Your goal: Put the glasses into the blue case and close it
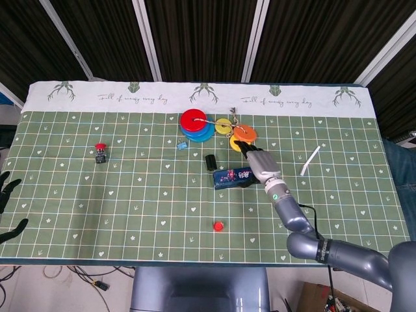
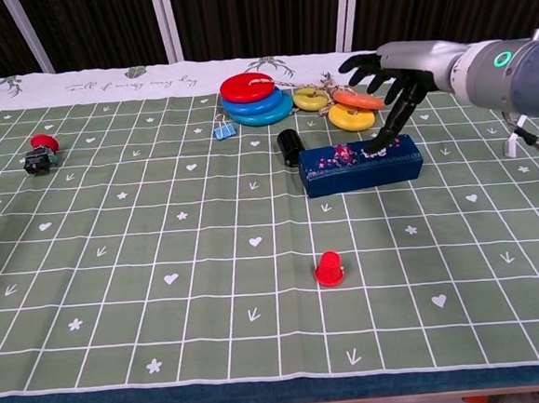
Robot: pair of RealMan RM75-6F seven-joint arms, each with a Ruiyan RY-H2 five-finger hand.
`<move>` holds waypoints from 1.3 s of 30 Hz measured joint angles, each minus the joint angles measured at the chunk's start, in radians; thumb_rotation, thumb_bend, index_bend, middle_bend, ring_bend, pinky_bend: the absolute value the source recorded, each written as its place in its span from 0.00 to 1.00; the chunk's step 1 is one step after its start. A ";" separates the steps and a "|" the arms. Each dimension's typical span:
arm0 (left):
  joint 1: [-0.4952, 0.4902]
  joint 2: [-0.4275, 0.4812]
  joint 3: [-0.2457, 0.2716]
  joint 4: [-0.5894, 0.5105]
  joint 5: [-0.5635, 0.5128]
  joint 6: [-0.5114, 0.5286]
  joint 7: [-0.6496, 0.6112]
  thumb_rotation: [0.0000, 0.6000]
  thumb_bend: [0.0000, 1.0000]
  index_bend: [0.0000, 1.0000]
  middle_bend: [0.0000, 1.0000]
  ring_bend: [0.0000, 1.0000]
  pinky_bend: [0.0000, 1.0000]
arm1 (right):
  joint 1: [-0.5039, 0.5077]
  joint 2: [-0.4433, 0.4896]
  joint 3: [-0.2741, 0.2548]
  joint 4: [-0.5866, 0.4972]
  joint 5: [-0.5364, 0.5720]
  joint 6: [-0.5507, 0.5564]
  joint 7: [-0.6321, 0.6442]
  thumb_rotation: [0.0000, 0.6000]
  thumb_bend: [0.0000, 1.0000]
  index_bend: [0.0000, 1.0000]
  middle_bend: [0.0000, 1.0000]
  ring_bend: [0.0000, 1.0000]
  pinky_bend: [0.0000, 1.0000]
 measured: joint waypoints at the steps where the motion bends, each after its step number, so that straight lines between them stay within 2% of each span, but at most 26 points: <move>1: 0.000 0.000 0.000 0.000 0.001 0.001 0.000 1.00 0.23 0.12 0.00 0.00 0.00 | -0.018 0.022 -0.001 -0.036 -0.023 0.019 0.014 1.00 0.17 0.00 0.10 0.14 0.20; 6: 0.001 -0.003 0.000 0.000 0.007 0.008 -0.001 1.00 0.23 0.12 0.00 0.00 0.00 | -0.120 0.136 -0.034 -0.181 -0.157 0.117 0.062 1.00 0.17 0.00 0.10 0.14 0.20; 11: 0.001 -0.008 -0.001 0.003 0.015 0.016 -0.001 1.00 0.23 0.12 0.00 0.00 0.00 | -0.287 0.252 -0.152 -0.277 -0.386 0.327 0.071 1.00 0.17 0.00 0.10 0.14 0.20; 16: 0.002 -0.012 -0.001 0.005 0.024 0.024 -0.004 1.00 0.24 0.12 0.00 0.00 0.00 | -0.463 0.315 -0.260 -0.306 -0.561 0.557 0.079 1.00 0.17 0.00 0.12 0.14 0.20; 22: 0.003 -0.013 0.000 0.007 0.029 0.026 -0.006 1.00 0.23 0.12 0.00 0.00 0.00 | -0.617 0.323 -0.328 -0.289 -0.653 0.762 0.050 1.00 0.17 0.00 0.11 0.13 0.20; 26: 0.003 -0.013 0.000 0.010 0.032 0.030 -0.010 1.00 0.23 0.12 0.00 0.00 0.00 | -0.691 0.316 -0.356 -0.261 -0.690 0.845 -0.018 1.00 0.17 0.00 0.09 0.12 0.20; 31: 0.002 -0.014 0.001 0.016 0.047 0.038 -0.019 1.00 0.23 0.12 0.00 0.00 0.00 | -0.757 0.304 -0.354 -0.226 -0.710 0.907 -0.087 1.00 0.17 0.00 0.09 0.12 0.20; 39: -0.004 -0.023 0.002 0.031 0.081 0.053 -0.039 1.00 0.23 0.12 0.00 0.00 0.00 | -0.770 0.315 -0.338 -0.223 -0.700 0.847 -0.086 1.00 0.17 0.00 0.09 0.12 0.20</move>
